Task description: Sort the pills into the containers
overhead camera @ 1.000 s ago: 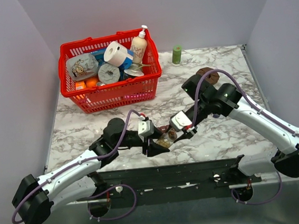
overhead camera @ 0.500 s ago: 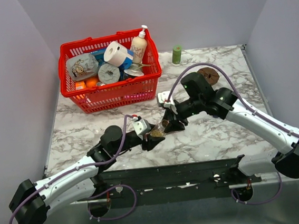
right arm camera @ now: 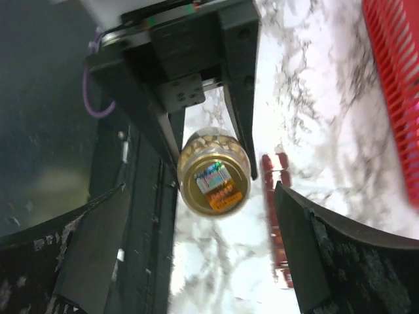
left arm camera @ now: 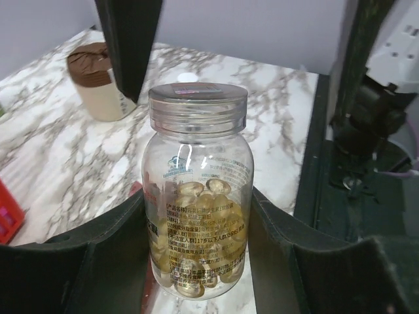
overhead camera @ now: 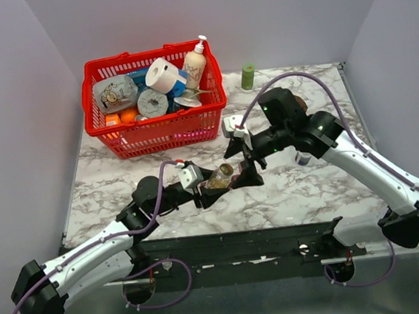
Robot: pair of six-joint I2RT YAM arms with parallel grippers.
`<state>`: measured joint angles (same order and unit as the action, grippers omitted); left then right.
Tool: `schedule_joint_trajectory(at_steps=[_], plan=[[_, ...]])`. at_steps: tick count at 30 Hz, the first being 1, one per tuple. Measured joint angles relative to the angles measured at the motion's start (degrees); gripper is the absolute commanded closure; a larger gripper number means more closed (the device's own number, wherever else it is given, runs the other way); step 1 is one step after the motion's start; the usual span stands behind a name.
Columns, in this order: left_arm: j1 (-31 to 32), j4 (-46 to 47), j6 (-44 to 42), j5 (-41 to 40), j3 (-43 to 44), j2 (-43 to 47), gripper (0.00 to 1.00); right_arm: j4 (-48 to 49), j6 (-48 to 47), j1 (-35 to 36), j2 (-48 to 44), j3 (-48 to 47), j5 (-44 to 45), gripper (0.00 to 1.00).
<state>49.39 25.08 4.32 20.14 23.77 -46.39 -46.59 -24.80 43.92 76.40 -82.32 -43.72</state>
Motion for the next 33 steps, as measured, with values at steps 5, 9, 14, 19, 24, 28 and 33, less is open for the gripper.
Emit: schedule_joint_trajectory(at_steps=[5, 9, 14, 19, 24, 28, 33], plan=[[0.0, -4.2, 0.0, 9.1, 0.6, 2.0, 1.00, -10.1, -21.1, 0.0, -4.3, -2.5, -6.5, 0.00], [-0.1, -6.3, 0.0, 16.9, 1.5, 1.1, 1.00, -19.2, -38.8, 0.0, -5.9, -2.5, -10.8, 0.01], [-0.2, -7.1, 0.9, 23.7, 4.4, -3.9, 1.00, -23.8, -49.6, 0.2, -2.3, -2.3, -14.9, 0.03], [-0.3, -5.6, 2.8, 27.5, 5.0, -6.7, 1.00, -24.0, -51.8, 1.6, -1.5, -0.5, -15.5, 0.14], [-0.5, -3.6, 4.3, 29.1, 5.0, -7.8, 1.00, -23.7, -51.6, 2.7, -1.6, 1.3, -15.0, 0.33], [-0.7, -3.4, 5.2, 29.8, 5.0, -8.3, 1.00, -21.0, -49.5, 3.0, -1.9, 2.4, -14.0, 0.49], [-0.7, -3.7, 5.1, 28.2, 5.0, -8.0, 1.00, -15.8, -42.6, 3.0, -2.7, 3.5, -12.1, 0.59]])
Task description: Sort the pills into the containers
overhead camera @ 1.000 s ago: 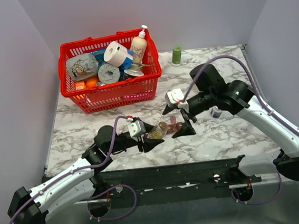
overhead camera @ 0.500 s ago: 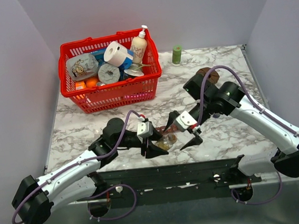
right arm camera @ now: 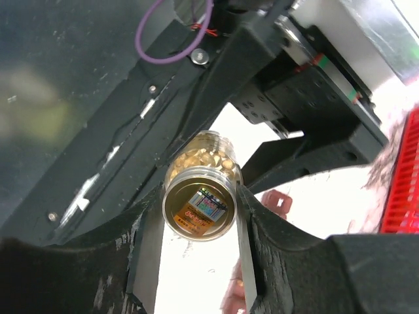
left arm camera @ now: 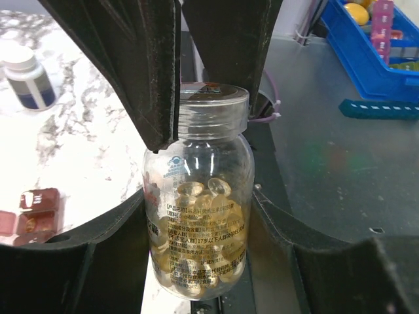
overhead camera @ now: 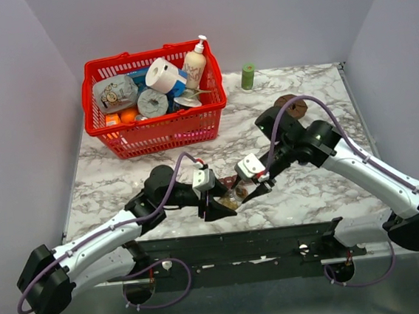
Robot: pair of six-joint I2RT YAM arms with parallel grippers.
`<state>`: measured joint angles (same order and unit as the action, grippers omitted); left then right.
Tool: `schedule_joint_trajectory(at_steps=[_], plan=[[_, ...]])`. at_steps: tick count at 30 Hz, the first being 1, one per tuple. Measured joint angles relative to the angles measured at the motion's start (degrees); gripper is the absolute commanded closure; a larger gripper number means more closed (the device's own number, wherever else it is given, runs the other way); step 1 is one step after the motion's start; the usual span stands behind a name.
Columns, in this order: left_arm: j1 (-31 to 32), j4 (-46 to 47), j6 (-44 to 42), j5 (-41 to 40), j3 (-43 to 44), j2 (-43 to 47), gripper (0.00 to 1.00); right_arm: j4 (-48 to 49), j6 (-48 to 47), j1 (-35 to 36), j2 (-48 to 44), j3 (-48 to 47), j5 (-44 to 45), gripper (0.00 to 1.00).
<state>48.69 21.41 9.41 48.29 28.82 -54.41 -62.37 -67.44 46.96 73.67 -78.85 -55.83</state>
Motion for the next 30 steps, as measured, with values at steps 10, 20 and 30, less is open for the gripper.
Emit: schedule_joint_trajectory(at_steps=[10, 20, 30], plan=[[1.3, 0.4, -5.0, -20.7, -3.9, 5.1, 1.00, 19.8, 31.9, -0.9, -1.7, 6.0, 10.9, 0.64], [3.9, 12.5, -6.8, -40.2, -6.2, -0.6, 1.00, 33.8, 54.6, -7.0, -0.9, 10.1, 13.8, 0.11], [0.9, 15.4, -5.0, -35.8, -8.6, 5.5, 1.00, 18.6, 33.7, -6.8, -2.0, 1.0, 6.8, 0.00]])
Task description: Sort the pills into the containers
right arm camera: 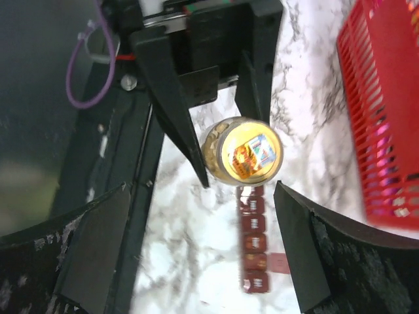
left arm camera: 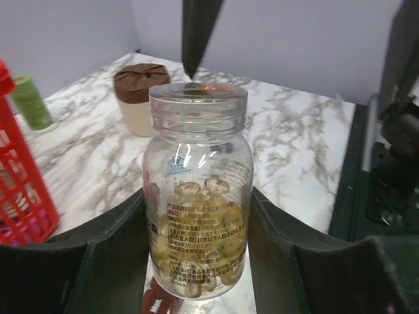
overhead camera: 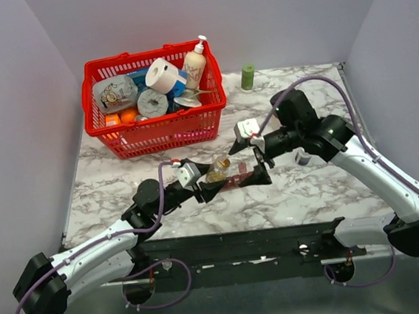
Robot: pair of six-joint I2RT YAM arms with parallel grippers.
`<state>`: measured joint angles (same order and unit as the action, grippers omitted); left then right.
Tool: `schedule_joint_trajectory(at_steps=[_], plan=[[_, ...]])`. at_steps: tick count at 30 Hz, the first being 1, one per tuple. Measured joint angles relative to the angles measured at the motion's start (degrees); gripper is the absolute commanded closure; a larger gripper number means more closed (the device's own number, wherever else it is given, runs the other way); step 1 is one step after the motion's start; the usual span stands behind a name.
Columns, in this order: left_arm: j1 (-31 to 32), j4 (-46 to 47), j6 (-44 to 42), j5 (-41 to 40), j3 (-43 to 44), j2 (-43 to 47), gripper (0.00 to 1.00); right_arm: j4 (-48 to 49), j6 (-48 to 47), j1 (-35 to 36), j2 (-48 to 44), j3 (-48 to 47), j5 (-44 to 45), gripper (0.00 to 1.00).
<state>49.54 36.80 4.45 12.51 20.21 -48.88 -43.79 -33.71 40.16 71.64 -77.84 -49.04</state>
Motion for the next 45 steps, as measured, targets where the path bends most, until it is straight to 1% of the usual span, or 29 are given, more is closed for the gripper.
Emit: schedule_joint_trajectory(at_steps=[4, 5, 9, 12, 15, 18, 19, 21, 22, 24, 25, 27, 28, 29, 31, 34, 36, 37, 40, 41, 44, 45], plan=[[-0.8, -3.7, 0.3, 10.3, 1.5, 0.0, 1.00, -10.2, -19.1, 0.0, -0.3, -3.2, -2.7, 0.00], [-0.8, -4.3, 0.5, 14.0, 1.9, -0.1, 1.00, -12.4, -23.6, 0.0, -0.3, -3.3, -3.1, 0.00], [-0.9, -7.3, 1.0, 21.4, 4.3, -1.8, 1.00, -17.7, -33.5, 0.2, 2.2, -3.3, -4.7, 0.02], [-1.0, -8.4, 1.4, 26.0, 6.0, -3.5, 1.00, -20.1, -37.0, 0.7, 4.2, -3.3, -5.8, 0.05], [-1.2, -9.1, 1.9, 30.1, 7.4, -5.8, 1.00, -21.1, -38.1, 1.7, 4.9, -3.3, -6.8, 0.09], [-1.3, -9.6, 2.5, 33.1, 8.3, -8.2, 1.00, -22.5, -38.6, 2.6, 4.8, -3.3, -7.7, 0.16], [-1.5, -9.8, 2.5, 33.6, 8.5, -8.7, 1.00, -22.9, -38.7, 2.7, 4.8, -3.3, -7.8, 0.20], [-1.9, -10.6, 2.5, 34.8, 9.0, -9.3, 1.00, -23.5, -38.8, 2.9, 4.8, -3.3, -8.0, 0.23], [-2.1, -11.2, 2.4, 35.2, 9.4, -9.6, 1.00, -23.7, -38.8, 3.0, 4.8, -3.3, -8.0, 0.26], [-2.5, -11.9, 2.3, 36.0, 10.3, -9.9, 1.00, -23.9, -38.7, 3.1, 4.8, -3.3, -8.0, 0.31], [-2.7, -12.2, 2.3, 36.3, 10.6, -10.0, 1.00, -23.8, -38.5, 3.1, 4.7, -3.3, -8.0, 0.37], [-2.9, -12.6, 2.3, 36.9, 10.9, -10.0, 1.00, -22.8, -37.7, 3.1, 4.7, -3.3, -7.8, 0.41], [-2.9, -12.8, 2.3, 37.2, 10.9, -10.1, 1.00, -21.8, -36.9, 3.3, 4.6, -3.0, -7.6, 0.46], [-2.9, -12.9, 2.3, 37.4, 10.9, -10.1, 1.00, -20.7, -35.6, 3.4, 4.3, -2.4, -7.4, 0.49], [-3.0, -13.2, 2.5, 37.4, 10.9, -10.2, 1.00, -18.2, -32.6, 3.4, 3.7, -1.2, -7.0, 0.53], [-3.3, -13.7, 2.8, 36.3, 10.9, -9.6, 1.00, -14.4, -26.3, 3.4, 2.9, -0.1, -5.9, 0.65], [-3.3, -14.9, 2.7, 33.4, 10.6, -8.2, 1.00, -11.3, -20.0, 3.4, 2.8, 0.2, -4.5, 0.65], [-3.3, -15.7, 2.4, 31.0, 10.3, -7.1, 1.00, -9.5, -16.7, 3.4, 3.0, 0.2, -3.3, 0.67], [-3.0, -16.9, 1.2, 20.6, 8.6, -3.1, 1.00, -3.3, -6.4, 3.3, 4.2, 0.2, 0.0, 0.68], [-2.8, -16.9, 0.4, 16.1, 7.8, -1.9, 1.00, -0.5, -1.8, 3.3, 5.0, 0.2, 1.5, 0.68], [-1.7, -15.7, -1.0, 6.2, 5.9, -0.8, 1.00, 5.9, 8.9, 2.8, 7.3, 0.5, 5.4, 0.68], [-1.4, -15.1, -1.3, 4.1, 5.5, -0.9, 1.00, 8.3, 12.2, 2.5, 7.9, 0.9, 6.3, 0.67]])
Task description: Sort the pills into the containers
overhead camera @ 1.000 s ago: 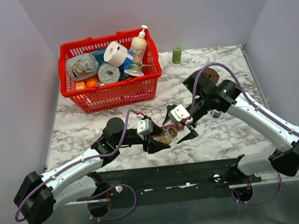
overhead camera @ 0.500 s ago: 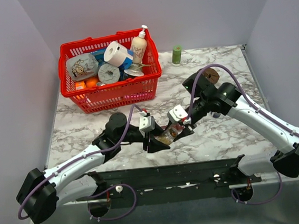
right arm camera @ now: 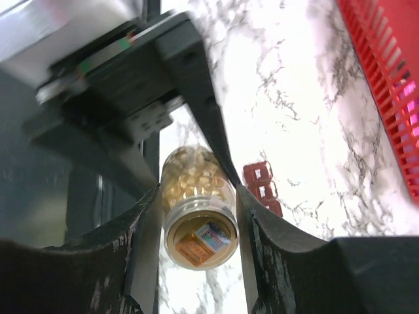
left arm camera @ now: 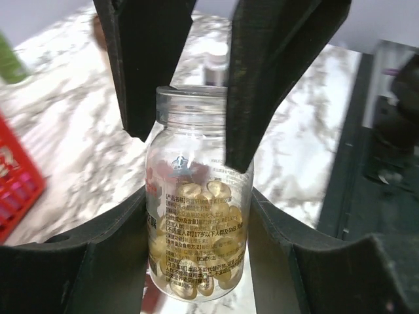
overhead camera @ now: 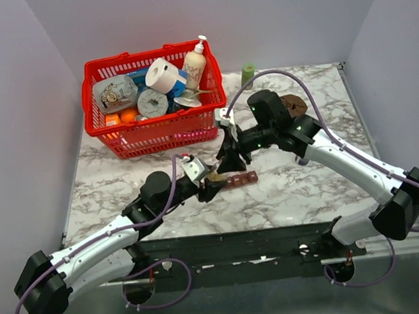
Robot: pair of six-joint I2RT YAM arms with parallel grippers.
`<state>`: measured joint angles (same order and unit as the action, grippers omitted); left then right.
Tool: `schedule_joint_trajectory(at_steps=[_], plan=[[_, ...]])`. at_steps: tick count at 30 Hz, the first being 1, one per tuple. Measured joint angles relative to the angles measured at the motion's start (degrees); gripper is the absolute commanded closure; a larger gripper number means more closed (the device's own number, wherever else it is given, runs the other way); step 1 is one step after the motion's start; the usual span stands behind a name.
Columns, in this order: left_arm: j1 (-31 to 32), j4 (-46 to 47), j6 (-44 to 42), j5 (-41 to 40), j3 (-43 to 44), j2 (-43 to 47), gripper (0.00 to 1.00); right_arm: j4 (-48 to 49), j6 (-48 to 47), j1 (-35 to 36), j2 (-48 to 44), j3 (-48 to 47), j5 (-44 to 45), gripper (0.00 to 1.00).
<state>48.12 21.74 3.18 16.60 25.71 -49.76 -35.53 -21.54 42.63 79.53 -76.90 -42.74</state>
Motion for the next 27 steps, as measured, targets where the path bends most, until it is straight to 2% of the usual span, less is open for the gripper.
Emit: schedule_joint_trajectory(at_steps=[2, 3, 4, 5, 7, 8, 16, 21, 24, 27], plan=[[0.5, 1.4, -0.1, -4.2, -0.5, -0.7, 1.00, 3.5, 5.1, -0.9, 1.2, 0.3, 0.5, 0.57], [0.7, 2.4, 0.0, -5.7, -0.5, -1.4, 1.00, 4.9, 7.2, -1.4, 1.7, 0.3, 0.5, 0.47], [0.7, 3.3, 0.0, -6.7, -0.5, -2.1, 1.00, 5.8, 8.5, -1.9, 2.2, 0.1, 0.2, 0.27], [0.7, 4.5, 0.2, -7.4, -0.5, -2.8, 1.00, 6.0, 8.9, -2.1, 2.4, -0.3, 0.0, 0.17], [0.5, 7.4, 0.5, -9.4, -0.6, -3.3, 1.00, 3.9, 9.3, -2.4, 3.0, -1.6, -1.1, 0.04], [0.1, 8.5, 0.5, -9.4, -0.6, -3.2, 1.00, 2.6, 8.4, -2.4, 3.0, -2.3, -1.5, 0.01], [-0.5, 11.1, 0.3, -6.8, -1.1, 0.4, 1.00, -6.2, -0.5, -2.5, 1.1, -9.5, -3.5, 0.00], [-0.5, 10.5, 0.2, -4.0, -1.6, 1.9, 1.00, -7.8, -1.4, -2.5, 1.3, -10.1, -4.6, 0.02], [-0.5, 10.1, 0.3, -3.1, -1.6, 1.8, 1.00, -7.8, -0.5, -2.5, 2.2, -10.1, -5.8, 0.08], [-0.5, 10.1, 0.3, -2.3, -1.6, 1.2, 1.00, -7.8, 0.8, -2.5, 3.5, -10.1, -7.1, 0.23]])
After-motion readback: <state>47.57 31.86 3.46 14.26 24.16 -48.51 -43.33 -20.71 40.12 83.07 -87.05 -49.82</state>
